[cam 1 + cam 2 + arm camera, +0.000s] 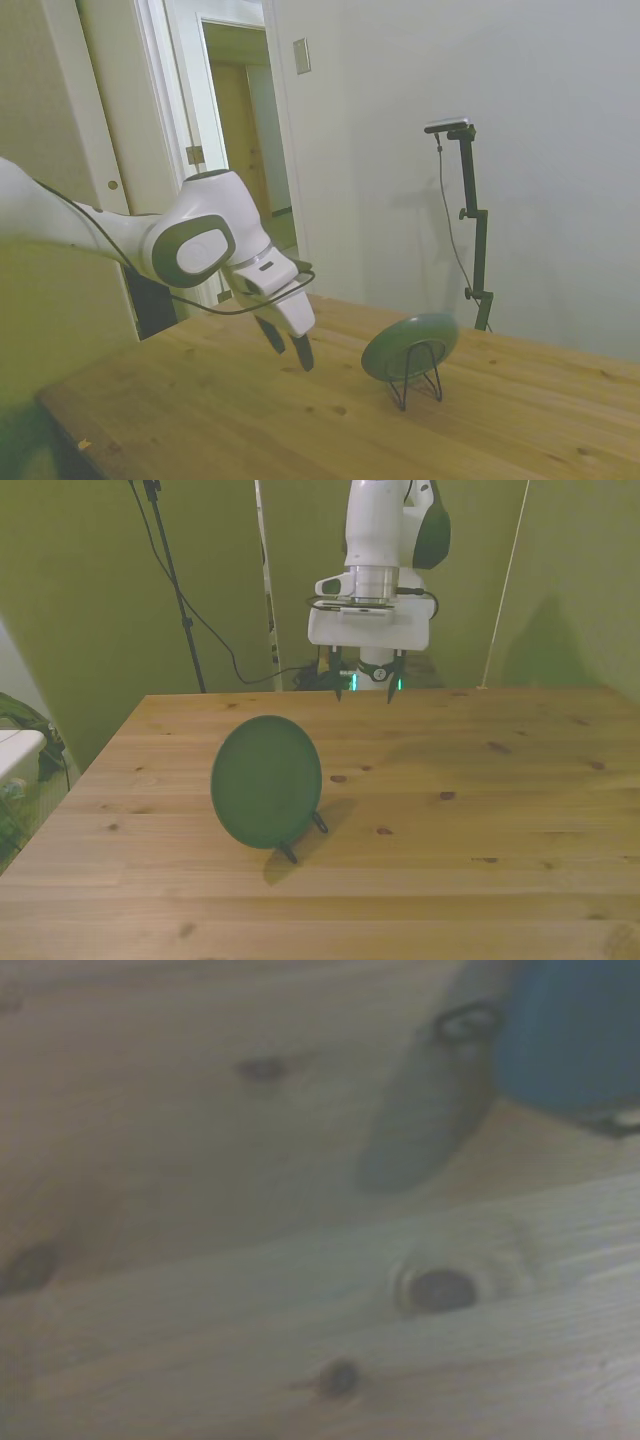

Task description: Unload the plate

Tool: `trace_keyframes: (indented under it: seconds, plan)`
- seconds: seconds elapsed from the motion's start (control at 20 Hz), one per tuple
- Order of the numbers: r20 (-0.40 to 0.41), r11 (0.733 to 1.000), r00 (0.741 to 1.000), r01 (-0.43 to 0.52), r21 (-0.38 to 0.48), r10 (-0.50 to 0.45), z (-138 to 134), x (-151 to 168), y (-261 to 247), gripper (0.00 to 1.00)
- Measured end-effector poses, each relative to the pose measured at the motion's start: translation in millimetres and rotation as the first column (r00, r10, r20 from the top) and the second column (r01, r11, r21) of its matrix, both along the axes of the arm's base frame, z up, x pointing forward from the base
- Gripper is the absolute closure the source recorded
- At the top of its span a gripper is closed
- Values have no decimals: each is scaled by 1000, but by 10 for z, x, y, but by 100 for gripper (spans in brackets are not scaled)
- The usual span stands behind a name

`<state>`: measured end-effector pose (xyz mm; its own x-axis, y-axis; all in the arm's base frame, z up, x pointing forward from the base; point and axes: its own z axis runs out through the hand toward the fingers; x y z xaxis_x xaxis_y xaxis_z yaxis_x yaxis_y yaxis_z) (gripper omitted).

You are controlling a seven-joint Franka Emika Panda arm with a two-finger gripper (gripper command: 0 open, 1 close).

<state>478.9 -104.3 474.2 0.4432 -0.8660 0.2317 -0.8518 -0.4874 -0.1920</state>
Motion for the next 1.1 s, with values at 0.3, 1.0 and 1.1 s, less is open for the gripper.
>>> trace_keyframes:
  seconds: [0.3, 1.0, 1.1]
  plan:
    - [51, 993, 994, 104, -50, -101, 2, 427, 1, 0]
    - [151, 974, 968, 213, -83, -199, 557, 306, -111, 0]
    - [167, 963, 957, 253, -95, -236, 609, 347, -218, 0]
